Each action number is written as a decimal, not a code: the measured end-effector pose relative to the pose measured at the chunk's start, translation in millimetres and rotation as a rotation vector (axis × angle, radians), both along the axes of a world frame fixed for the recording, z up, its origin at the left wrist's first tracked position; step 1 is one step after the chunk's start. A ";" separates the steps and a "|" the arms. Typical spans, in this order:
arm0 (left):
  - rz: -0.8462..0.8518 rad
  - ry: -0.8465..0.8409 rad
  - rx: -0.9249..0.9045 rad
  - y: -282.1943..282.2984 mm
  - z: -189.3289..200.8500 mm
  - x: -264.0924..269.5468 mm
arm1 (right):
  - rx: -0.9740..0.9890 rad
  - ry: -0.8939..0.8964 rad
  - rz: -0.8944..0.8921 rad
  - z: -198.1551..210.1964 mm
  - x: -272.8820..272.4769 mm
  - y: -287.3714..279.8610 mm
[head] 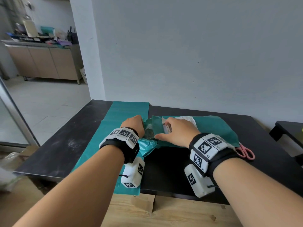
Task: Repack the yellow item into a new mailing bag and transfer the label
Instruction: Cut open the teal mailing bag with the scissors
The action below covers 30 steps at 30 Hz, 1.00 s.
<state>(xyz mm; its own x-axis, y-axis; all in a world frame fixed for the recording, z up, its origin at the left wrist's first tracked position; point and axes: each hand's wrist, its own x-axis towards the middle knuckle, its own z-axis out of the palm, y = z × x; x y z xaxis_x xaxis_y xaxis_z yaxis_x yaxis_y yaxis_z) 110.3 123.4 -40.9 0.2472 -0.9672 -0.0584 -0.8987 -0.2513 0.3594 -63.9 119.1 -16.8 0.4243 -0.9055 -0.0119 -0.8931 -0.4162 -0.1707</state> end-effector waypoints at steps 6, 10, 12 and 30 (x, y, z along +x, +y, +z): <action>0.226 0.472 -0.178 1.0 11.4 -6.7 | 0.067 -0.142 -0.046 4.9 -0.6 7.1; 0.232 0.813 -0.149 -7.9 23.4 -10.8 | 0.042 -0.156 -0.090 9.9 3.6 10.7; 0.217 0.930 -0.138 -8.2 23.3 -7.8 | 0.015 -0.147 -0.116 13.1 4.5 12.4; -0.016 1.308 -0.334 21.0 63.6 -24.2 | -0.342 -0.362 0.035 65.0 -4.0 23.7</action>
